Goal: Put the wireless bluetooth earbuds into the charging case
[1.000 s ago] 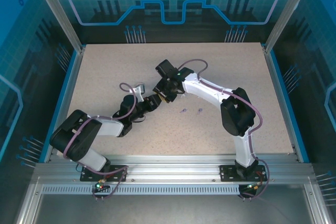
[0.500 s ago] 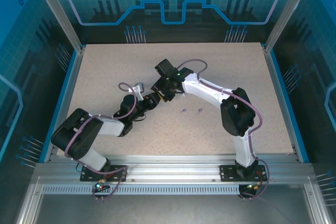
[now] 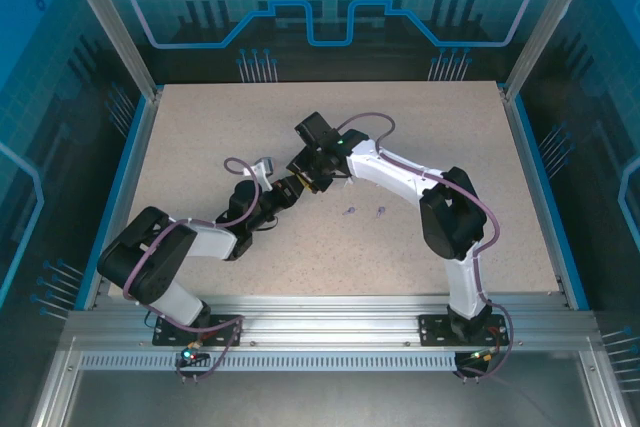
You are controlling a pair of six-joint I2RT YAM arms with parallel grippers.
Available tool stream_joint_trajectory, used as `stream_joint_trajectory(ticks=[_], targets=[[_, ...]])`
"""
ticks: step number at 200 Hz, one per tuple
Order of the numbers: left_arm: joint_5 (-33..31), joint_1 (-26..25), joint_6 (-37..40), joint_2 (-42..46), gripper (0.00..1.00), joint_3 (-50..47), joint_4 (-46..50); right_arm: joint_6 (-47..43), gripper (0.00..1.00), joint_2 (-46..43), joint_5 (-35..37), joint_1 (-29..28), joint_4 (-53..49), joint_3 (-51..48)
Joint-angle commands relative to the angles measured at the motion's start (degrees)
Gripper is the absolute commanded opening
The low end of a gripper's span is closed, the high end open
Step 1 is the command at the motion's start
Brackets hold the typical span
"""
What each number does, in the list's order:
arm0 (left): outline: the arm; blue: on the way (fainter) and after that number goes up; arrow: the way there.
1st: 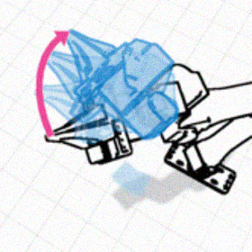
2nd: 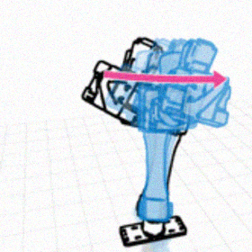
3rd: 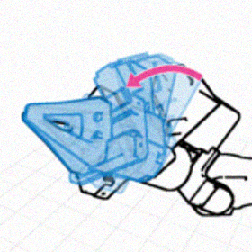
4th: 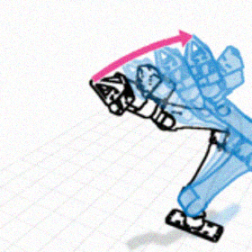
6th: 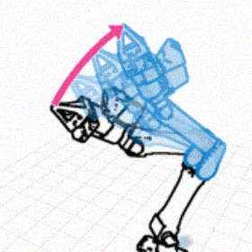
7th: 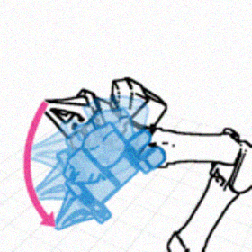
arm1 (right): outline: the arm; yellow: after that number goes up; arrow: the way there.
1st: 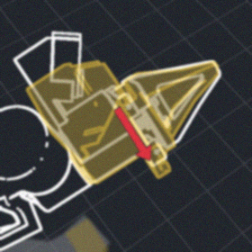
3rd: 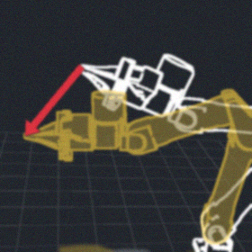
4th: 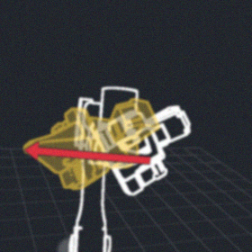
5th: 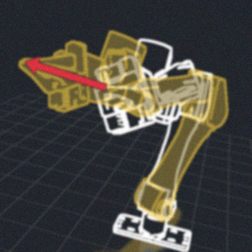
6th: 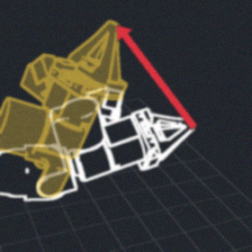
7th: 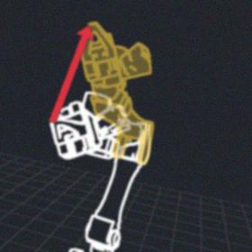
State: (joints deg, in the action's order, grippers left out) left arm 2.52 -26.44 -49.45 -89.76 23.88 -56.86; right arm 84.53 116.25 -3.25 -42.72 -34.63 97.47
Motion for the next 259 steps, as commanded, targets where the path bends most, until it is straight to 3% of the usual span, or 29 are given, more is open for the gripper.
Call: stream_joint_trajectory(ticks=[1, 22, 60, 116, 140, 165, 205, 234, 259], targets=[[-1.5, -0.4, 1.2, -0.1, 0.02, 1.6, -1.2, 0.8, 0.41, -2.2, -1.3, -1.2, -1.1, -0.6], [-1.1, -0.4, 1.4, 0.8, 0.00, 1.3, -0.3, 0.6, 0.46, -2.7, -1.2, -1.0, -0.8, -0.5], [0.4, -0.3, 2.1, 3.3, 0.00, 1.2, 2.6, -1.5, 0.74, -5.0, 0.6, 1.2, 0.3, -0.1], [6.1, -0.3, 6.6, 10.3, 0.00, 3.3, 13.4, -9.8, 0.77, -15.4, 2.4, 7.4, -2.9, -4.2], [11.4, -0.3, 10.4, 13.5, 0.00, 5.8, 19.8, -18.1, 0.78, -21.3, 3.4, 9.5, -2.5, -11.7], [17.5, 0.1, 13.9, 16.2, 0.00, 8.1, 25.3, -26.7, 0.78, -29.5, 4.2, 11.2, 6.4, -24.1], [23.6, 0.4, 16.8, 18.5, 0.00, 10.9, 30.8, -43.8, 0.77, -40.1, -4.1, 12.3, 27.2, -40.9], [24.6, 0.4, 17.7, 18.8, 0.00, 12.2, 33.1, -45.9, 0.77, -43.2, -13.9, 14.7, 38.0, -48.7], [25.7, 0.4, 17.5, 18.3, 0.00, 13.1, 32.9, -46.9, 0.76, -40.7, -21.1, 14.0, 41.8, -48.2]])
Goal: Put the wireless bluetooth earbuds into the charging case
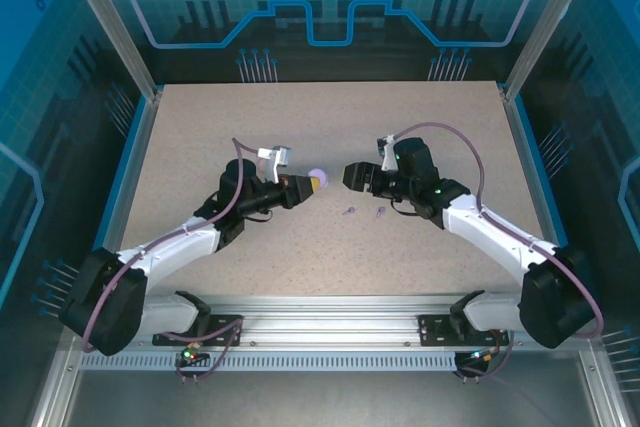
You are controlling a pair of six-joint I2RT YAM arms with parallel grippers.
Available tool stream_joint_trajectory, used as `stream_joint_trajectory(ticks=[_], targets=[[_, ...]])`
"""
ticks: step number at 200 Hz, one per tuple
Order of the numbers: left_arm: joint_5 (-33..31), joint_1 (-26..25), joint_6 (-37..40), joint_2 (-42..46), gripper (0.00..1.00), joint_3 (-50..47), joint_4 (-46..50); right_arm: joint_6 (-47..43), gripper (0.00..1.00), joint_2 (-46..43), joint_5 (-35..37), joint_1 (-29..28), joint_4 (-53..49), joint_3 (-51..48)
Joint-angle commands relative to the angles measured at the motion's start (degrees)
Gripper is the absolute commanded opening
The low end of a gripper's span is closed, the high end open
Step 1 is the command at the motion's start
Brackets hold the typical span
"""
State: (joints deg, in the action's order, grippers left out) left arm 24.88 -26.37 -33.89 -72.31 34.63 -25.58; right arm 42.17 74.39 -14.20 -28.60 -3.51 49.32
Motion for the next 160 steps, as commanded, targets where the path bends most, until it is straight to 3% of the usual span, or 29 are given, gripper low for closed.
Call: stream_joint_trajectory(ticks=[1, 121, 160], targets=[[3.4, 0.4, 1.9, 0.8, 0.00, 2.4, 1.8, -4.7, 0.76, 1.3, -10.2, -0.2, 10.7, 0.0], [4.5, 0.4, 2.5, -0.4, 0.00, 4.9, 3.4, -7.3, 0.69, 7.0, -14.4, -2.9, 10.8, 2.2], [5.4, 0.4, 2.3, -0.2, 0.00, 5.4, 3.5, -6.5, 0.65, 8.7, -10.7, -1.6, 9.2, 1.8]])
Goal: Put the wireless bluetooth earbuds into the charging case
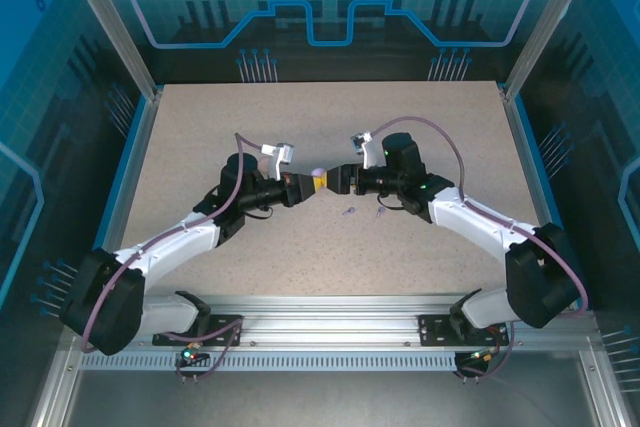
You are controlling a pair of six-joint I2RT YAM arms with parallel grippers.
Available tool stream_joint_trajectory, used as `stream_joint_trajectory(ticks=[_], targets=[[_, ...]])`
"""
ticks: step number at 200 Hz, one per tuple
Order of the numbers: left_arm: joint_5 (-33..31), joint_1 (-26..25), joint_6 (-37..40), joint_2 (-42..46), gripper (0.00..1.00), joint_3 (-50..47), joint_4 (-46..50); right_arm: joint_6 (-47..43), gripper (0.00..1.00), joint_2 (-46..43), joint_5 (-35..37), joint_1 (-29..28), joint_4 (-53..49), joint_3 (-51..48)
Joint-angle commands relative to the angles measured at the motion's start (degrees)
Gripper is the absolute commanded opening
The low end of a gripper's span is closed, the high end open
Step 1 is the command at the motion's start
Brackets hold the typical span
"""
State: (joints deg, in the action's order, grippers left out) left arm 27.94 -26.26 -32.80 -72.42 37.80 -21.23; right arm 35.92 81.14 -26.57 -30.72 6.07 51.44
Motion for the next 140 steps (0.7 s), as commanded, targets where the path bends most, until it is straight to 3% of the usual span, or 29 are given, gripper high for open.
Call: stream_joint_trajectory(ticks=[1, 53, 84, 140], targets=[[2.4, 0.2, 1.2, -0.2, 0.00, 2.2, -0.9, -0.2, 0.65, 2.1, 1.9, 0.6, -0.4, -0.4], [3.3, 0.2, 0.8, 1.0, 0.00, 2.4, -0.4, 5.6, 0.62, 5.3, 3.0, 6.3, 2.6, -2.4], [3.1, 0.2, 0.6, 1.5, 0.00, 2.0, -0.5, 4.3, 0.62, 0.9, 0.9, 6.8, 1.8, -4.0], [9.2, 0.2, 0.2, 1.2, 0.00, 3.7, -0.9, -0.5, 0.62, -6.6, -13.7, 6.6, 4.4, -6.2]])
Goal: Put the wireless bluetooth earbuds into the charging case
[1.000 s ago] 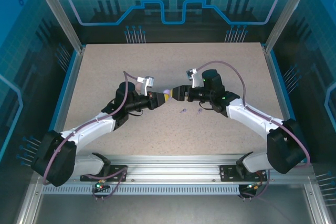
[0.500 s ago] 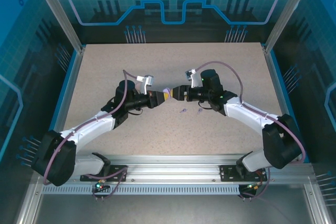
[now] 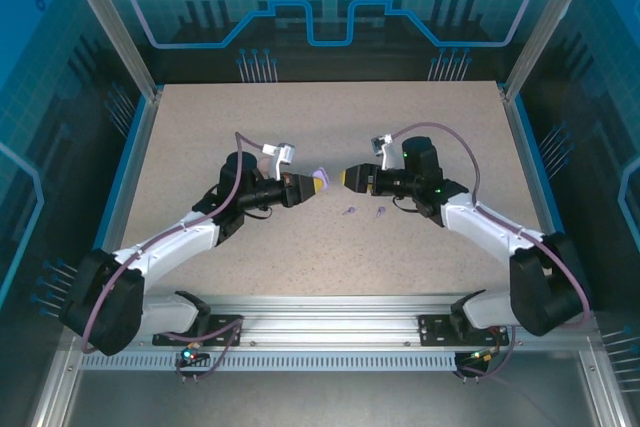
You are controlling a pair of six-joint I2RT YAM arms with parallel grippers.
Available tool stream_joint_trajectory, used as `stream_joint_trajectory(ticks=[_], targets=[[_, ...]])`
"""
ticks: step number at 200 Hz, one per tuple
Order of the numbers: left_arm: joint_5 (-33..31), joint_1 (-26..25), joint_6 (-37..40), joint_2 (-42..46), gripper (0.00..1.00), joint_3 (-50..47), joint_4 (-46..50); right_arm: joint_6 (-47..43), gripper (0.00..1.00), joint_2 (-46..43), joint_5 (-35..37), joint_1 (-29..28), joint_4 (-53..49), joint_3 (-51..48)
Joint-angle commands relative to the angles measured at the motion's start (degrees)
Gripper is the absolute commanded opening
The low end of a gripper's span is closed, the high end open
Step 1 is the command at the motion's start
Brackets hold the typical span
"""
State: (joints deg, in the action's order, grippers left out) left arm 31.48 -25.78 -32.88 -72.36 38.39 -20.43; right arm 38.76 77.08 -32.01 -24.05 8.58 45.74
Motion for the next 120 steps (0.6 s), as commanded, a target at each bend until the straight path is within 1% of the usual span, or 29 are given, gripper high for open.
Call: stream_joint_trajectory(ticks=[1, 21, 57, 120], targets=[[5.9, -0.2, 0.3, 1.1, 0.00, 3.1, -1.7, -3.4, 0.62, -2.6, -8.3, 0.0, 1.8, -0.4], [8.9, -0.2, 0.0, 0.6, 0.00, 4.4, -1.7, -4.5, 0.60, -3.2, -9.6, 0.0, 0.5, 0.3], [10.8, -0.2, -0.7, 0.5, 0.00, 5.7, -2.0, -5.2, 0.57, -3.4, -9.7, 0.1, -0.3, 0.5], [11.3, -0.6, -0.9, 0.3, 0.00, 6.3, -1.8, -5.1, 0.54, -2.3, -9.1, 0.1, -0.8, 1.8]])
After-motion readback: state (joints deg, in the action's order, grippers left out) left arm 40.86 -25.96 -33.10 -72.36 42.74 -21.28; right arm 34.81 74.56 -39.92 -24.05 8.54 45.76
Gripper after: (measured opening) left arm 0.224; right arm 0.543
